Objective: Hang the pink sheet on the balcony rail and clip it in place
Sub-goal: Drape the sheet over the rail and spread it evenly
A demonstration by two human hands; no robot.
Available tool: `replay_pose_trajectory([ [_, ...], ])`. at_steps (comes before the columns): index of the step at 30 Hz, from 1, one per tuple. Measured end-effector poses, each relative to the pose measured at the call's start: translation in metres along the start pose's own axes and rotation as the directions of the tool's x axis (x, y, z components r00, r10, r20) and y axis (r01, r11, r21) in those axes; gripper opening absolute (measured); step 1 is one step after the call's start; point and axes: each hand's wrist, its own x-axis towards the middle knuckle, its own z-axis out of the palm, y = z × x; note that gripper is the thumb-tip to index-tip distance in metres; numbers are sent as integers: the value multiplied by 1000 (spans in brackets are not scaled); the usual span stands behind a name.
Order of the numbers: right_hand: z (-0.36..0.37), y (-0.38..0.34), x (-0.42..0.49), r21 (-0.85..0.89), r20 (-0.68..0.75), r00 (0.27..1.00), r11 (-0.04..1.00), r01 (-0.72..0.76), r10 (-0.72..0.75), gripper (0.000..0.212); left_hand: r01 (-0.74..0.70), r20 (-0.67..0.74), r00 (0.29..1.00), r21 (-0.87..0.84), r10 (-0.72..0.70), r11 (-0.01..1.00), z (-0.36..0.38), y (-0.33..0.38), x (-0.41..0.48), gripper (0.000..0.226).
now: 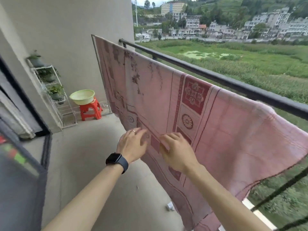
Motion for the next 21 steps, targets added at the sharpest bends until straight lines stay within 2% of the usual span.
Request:
replay_pose_trajectory([
  [3, 66, -27, 69, -23, 101, 994, 999, 39, -36, 20, 110, 43, 993, 27, -111, 994, -13, -92, 25, 49],
  [6, 124, -60, 151, -11, 144, 987, 998, 68, -66, 19, 166, 48, 984, 58, -169, 984, -37, -186, 65, 51],
  [9, 157, -94, 227, 15, 145, 986, 997, 81, -82, 34, 189, 16, 982, 71, -190, 979, -71, -266, 108, 51],
  [13, 178, -124, 315, 22, 120, 990, 997, 71, -73, 32, 238, -21, 971, 86, -237, 968, -115, -338, 160, 51],
  [16, 173, -144, 395, -8, 89, 990, 994, 110, -109, 30, 238, -55, 971, 87, -233, 967, -159, -370, 212, 52],
  [18, 133, -133, 440, -27, 75, 993, 995, 93, -91, 24, 228, -70, 973, 100, -221, 969, -195, -347, 252, 52],
  [21, 126, -123, 505, -8, 36, 993, 993, 117, -116, 25, 212, -114, 973, 103, -200, 972, -218, -356, 315, 51],
])
